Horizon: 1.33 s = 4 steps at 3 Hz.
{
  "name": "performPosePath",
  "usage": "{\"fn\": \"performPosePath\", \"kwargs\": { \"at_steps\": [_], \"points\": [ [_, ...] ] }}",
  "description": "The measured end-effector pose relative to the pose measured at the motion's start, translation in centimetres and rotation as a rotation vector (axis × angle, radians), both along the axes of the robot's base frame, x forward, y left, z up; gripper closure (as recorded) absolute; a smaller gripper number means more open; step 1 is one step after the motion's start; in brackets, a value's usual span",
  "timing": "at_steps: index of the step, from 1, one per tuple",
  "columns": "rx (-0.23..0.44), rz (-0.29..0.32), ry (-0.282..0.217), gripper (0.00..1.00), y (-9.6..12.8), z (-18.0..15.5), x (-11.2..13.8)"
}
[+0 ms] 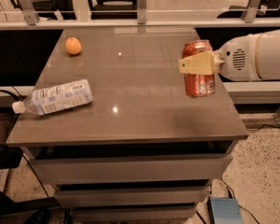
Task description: Place coke can upright
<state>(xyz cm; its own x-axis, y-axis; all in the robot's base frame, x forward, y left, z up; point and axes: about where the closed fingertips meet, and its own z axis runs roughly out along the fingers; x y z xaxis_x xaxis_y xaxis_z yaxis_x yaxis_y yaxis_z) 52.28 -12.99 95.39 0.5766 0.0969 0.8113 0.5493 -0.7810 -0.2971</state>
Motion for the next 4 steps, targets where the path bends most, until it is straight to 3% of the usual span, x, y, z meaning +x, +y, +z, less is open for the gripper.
{"fn": "performPosePath", "kwargs": {
  "at_steps": [1, 2, 4],
  "points": [
    [-0.020, 0.183, -0.048, 1.00, 1.1, -1.5, 2.7],
    [-0.006, 0.322, -0.077, 1.00, 1.8, -3.7, 4.0],
    [0.084, 0.558, -0.167, 1.00, 5.0, -5.2, 4.0]
  ]
}}
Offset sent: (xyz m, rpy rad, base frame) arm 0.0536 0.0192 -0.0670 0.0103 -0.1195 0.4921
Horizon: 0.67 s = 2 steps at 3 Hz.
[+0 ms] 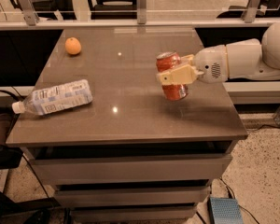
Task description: Place coke can upright
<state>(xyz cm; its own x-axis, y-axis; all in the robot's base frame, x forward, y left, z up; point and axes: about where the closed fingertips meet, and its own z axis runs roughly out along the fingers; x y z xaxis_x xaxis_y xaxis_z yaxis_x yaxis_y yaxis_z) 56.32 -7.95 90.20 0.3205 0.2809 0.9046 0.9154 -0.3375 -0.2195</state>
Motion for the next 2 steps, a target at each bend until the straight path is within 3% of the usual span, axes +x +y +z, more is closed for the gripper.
{"fn": "performPosePath", "kwargs": {
  "at_steps": [1, 2],
  "points": [
    [0.093, 0.094, -0.027, 1.00, 1.20, 0.34, -0.54],
    [0.153, 0.159, -0.017, 1.00, 1.48, 0.86, -1.22]
  ]
}}
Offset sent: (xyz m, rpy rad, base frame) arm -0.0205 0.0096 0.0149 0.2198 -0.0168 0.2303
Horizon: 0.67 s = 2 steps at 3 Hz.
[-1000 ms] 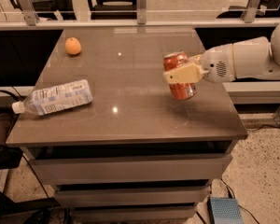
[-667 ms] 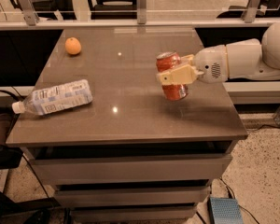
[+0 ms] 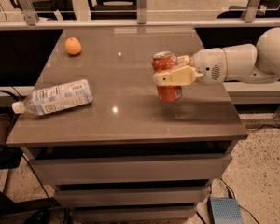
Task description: Place coke can upright
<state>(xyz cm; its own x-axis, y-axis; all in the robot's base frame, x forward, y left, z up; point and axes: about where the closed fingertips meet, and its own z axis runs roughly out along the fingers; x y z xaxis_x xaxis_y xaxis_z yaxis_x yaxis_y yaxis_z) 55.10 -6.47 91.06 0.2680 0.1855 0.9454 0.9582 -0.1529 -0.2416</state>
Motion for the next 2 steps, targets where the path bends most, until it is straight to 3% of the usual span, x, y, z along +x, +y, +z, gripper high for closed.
{"fn": "performPosePath", "kwargs": {
  "at_steps": [1, 2],
  "points": [
    [0.002, 0.007, 0.004, 1.00, 0.06, -0.01, -0.13],
    [0.028, 0.012, -0.069, 1.00, -0.06, 0.26, -0.37]
  ]
}}
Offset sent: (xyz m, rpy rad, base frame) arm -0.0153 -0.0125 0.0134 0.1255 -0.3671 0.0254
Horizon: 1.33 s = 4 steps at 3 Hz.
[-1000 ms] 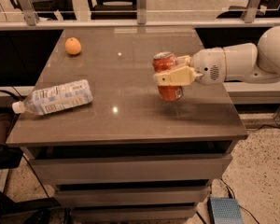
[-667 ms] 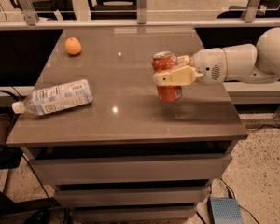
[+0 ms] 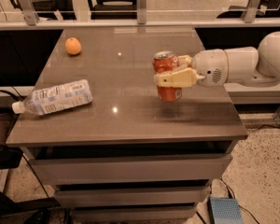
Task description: Place coke can upright
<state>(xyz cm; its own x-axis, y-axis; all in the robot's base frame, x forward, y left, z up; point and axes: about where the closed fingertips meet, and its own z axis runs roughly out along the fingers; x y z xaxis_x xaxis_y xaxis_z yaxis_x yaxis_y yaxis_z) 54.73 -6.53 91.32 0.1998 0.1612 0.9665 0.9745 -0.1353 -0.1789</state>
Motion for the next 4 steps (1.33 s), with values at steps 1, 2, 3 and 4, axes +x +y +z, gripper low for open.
{"fn": "performPosePath", "kwargs": {
  "at_steps": [1, 2, 3, 4],
  "points": [
    [0.083, 0.019, -0.139, 1.00, -0.7, 0.3, -0.6],
    [0.114, 0.036, -0.188, 1.00, -1.3, -0.2, -0.9],
    [0.148, 0.035, -0.187, 1.00, -1.8, -1.3, -1.1],
    [0.170, 0.039, -0.183, 1.00, -2.4, -2.4, -1.4]
  ]
}}
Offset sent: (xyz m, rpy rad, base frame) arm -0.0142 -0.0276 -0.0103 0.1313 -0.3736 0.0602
